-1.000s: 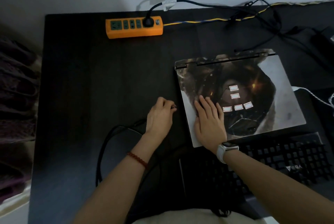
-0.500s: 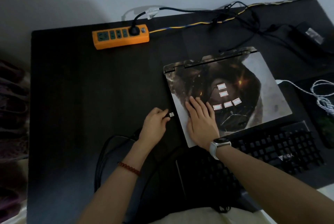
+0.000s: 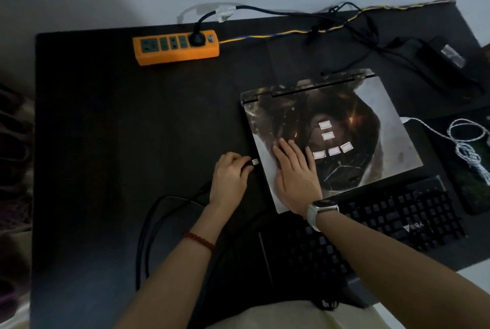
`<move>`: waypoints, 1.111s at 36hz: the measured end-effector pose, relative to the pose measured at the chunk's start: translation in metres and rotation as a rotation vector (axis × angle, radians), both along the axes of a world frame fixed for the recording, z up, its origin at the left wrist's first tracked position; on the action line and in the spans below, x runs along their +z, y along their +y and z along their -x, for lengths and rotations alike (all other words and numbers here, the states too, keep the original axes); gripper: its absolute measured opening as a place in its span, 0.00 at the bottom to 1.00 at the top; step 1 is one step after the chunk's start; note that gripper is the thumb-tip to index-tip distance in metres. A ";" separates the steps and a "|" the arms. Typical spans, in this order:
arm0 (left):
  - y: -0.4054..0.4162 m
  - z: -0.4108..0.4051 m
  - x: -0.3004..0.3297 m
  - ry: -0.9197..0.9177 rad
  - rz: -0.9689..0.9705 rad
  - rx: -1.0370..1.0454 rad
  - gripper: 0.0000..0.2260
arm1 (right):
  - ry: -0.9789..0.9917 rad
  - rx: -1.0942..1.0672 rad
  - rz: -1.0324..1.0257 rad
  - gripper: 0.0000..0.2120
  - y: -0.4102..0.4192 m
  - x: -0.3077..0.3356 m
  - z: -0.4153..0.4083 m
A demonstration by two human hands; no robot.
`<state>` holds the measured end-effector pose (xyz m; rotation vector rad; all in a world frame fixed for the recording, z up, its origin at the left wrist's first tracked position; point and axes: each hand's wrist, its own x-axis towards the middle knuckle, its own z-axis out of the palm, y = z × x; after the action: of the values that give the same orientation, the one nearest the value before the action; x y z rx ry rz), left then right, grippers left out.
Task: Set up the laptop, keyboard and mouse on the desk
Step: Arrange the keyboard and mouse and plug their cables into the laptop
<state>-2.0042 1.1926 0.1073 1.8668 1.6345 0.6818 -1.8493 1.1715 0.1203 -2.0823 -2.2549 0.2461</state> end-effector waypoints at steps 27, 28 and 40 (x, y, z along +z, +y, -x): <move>0.003 -0.003 0.001 0.047 -0.017 -0.019 0.10 | -0.055 0.009 0.027 0.24 0.001 0.006 0.004; 0.002 -0.005 0.001 0.050 -0.016 -0.011 0.10 | -0.057 0.010 0.031 0.24 0.001 0.006 0.004; 0.002 -0.007 0.003 0.073 -0.032 -0.018 0.09 | -0.068 0.009 0.044 0.24 0.001 0.005 0.005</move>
<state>-1.9969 1.1950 0.1101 1.9479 1.6593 0.6434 -1.8540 1.1730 0.1253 -2.1346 -2.3176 0.2313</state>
